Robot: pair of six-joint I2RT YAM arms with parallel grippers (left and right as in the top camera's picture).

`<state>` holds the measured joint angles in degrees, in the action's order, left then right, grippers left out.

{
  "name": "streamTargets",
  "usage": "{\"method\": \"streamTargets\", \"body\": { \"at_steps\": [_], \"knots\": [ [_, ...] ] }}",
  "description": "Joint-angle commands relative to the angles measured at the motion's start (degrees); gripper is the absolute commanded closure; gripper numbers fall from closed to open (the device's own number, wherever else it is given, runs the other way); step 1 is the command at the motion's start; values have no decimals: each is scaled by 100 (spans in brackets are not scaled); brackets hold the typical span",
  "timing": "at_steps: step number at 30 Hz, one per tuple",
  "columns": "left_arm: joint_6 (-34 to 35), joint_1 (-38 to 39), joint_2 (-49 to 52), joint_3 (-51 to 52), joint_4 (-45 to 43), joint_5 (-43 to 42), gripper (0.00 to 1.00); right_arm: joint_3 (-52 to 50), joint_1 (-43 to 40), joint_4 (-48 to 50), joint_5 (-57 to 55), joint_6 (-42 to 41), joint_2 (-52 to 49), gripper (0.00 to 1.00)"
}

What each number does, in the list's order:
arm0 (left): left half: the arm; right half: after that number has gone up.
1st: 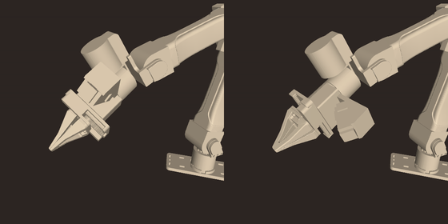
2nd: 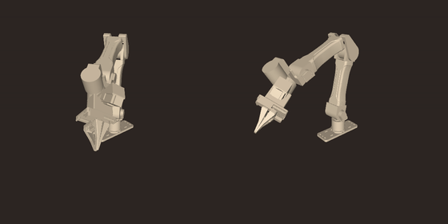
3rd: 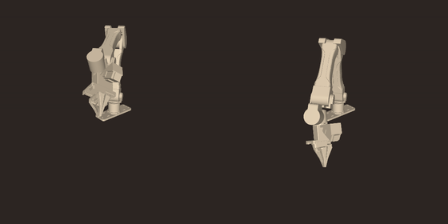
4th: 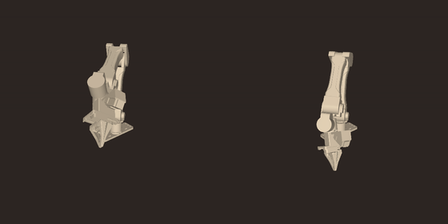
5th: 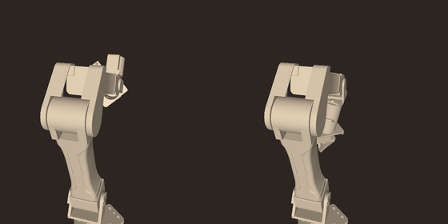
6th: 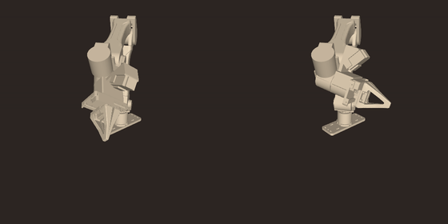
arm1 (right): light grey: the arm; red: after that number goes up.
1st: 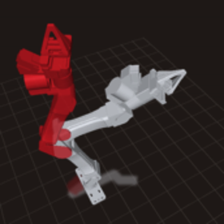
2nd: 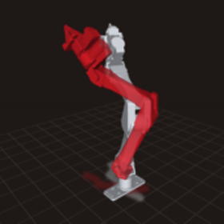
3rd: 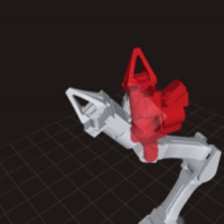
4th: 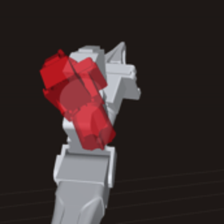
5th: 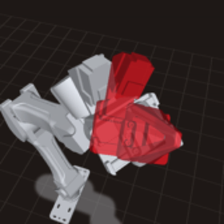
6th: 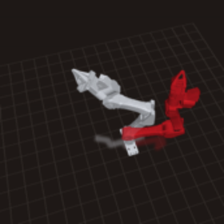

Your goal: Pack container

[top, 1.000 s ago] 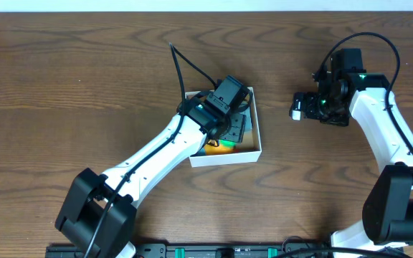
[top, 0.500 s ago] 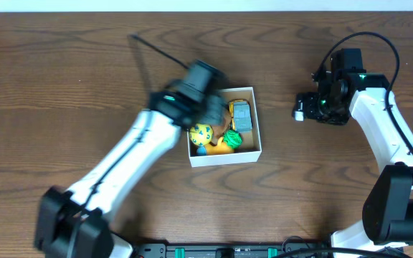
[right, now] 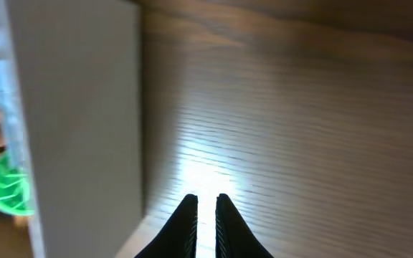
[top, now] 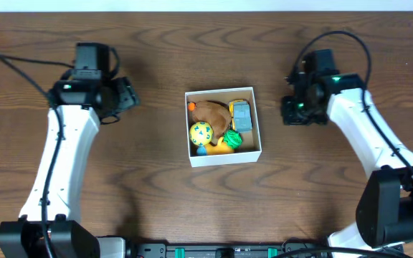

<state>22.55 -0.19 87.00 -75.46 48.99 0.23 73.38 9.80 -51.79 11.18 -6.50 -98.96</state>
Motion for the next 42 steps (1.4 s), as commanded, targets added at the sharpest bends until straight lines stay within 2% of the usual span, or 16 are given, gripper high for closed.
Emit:
{"method": "streamTargets", "body": {
  "at_steps": [1,11,14,16,19,24,30,37,40,42],
  "knots": [
    [199,-280,-20,-48,94,24,24,0,319,4,129,35,-81,89],
    [199,-527,-20,-48,151,26,21,-2,1156,131,490,39,-476,89],
    [197,-527,-20,-48,155,26,21,-2,1318,361,634,42,-612,93],
    [197,-527,-20,-48,155,26,20,0,1353,553,623,37,-616,99],
    [197,-527,-20,-48,177,26,20,9,1333,944,640,-33,-575,98],
    [197,-527,-20,-48,238,26,20,15,1193,1121,514,-31,-551,80],
    [199,-527,-20,-48,260,26,20,15,837,1012,-640,-260,-551,76],
    [393,-527,-20,-48,254,24,20,15,428,1099,-933,-273,-551,71],
    [472,-520,-9,-48,240,-101,29,17,286,1185,-1471,-522,-551,70],
    [468,-520,35,-48,238,-271,39,31,184,1220,-1805,-590,-551,64]
  ]
}}
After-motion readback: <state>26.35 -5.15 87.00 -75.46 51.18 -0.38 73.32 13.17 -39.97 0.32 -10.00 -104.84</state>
